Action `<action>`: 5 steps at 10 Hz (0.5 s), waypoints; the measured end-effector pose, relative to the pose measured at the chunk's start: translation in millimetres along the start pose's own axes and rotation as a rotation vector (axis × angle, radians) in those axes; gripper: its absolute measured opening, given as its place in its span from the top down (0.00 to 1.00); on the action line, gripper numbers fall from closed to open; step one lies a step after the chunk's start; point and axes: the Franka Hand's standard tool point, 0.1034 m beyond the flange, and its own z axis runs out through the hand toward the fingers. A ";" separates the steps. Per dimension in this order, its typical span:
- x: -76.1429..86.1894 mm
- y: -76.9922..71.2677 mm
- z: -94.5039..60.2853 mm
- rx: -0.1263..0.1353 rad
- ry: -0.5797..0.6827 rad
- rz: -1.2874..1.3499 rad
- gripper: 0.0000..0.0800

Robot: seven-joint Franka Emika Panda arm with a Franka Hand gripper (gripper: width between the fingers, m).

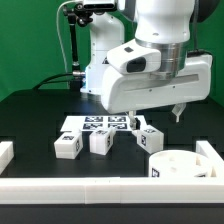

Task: Assemble stool

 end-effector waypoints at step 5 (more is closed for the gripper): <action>-0.8 -10.9 9.4 0.041 -0.316 0.005 0.19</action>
Offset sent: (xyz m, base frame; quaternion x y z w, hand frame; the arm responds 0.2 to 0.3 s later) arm 0.0000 0.0000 0.0000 0.0000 -0.1938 0.0000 0.9810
